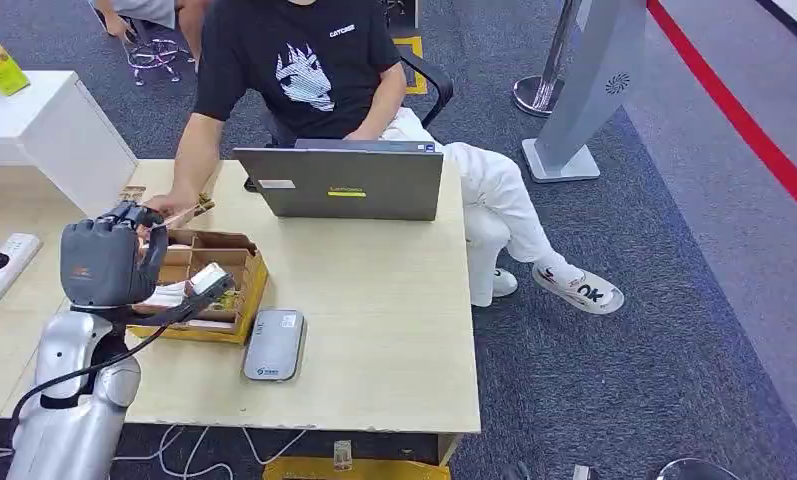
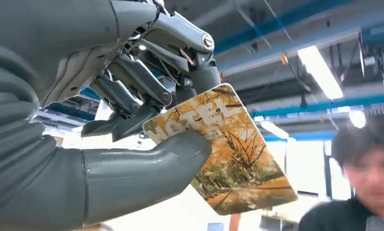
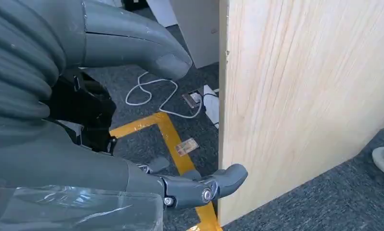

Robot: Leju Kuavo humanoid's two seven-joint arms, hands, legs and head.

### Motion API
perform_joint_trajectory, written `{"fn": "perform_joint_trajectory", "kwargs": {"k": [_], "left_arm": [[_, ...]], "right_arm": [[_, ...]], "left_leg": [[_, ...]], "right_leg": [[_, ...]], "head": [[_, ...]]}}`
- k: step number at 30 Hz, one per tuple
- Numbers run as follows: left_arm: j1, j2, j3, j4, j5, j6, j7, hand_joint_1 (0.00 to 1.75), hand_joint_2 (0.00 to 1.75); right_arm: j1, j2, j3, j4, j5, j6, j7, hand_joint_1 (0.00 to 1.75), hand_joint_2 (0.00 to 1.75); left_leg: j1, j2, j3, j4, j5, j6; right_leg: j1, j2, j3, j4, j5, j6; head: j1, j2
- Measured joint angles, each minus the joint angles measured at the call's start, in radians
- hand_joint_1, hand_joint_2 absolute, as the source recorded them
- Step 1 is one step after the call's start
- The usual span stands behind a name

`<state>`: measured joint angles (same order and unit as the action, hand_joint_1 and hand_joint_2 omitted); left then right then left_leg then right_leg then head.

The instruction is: Pass the card to the sensor for recognition and then transmit it.

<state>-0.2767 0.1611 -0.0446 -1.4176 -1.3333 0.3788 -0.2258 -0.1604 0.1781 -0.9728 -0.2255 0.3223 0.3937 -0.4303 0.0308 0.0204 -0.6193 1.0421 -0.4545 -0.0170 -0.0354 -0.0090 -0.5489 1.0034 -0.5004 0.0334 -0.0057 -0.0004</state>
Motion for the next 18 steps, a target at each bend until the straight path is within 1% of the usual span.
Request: {"fn": "perform_joint_trajectory", "kwargs": {"k": [6,18], "left_arm": [[-0.005,-0.026,0.022,-0.026,-0.01,0.004,0.003,1.75,1.75],[-0.005,-0.042,0.046,-0.031,-0.008,0.014,-0.002,1.75,1.75]], "right_arm": [[-0.001,0.0,0.0,0.0,0.001,0.0,0.001,0.0,1.75],[-0.001,0.0,0.0,0.0,-0.001,0.001,0.002,0.0,1.75]], "left_leg": [[0.0,0.0,0.0,0.0,0.0,0.0],[0.0,0.0,0.0,0.0,0.0,0.0]], "right_leg": [[0.0,0.0,-0.001,0.0,0.0,0.0],[0.0,0.0,0.0,0.0,0.0,0.0]], "head": [[0.0,0.0],[0.0,0.0]]}}
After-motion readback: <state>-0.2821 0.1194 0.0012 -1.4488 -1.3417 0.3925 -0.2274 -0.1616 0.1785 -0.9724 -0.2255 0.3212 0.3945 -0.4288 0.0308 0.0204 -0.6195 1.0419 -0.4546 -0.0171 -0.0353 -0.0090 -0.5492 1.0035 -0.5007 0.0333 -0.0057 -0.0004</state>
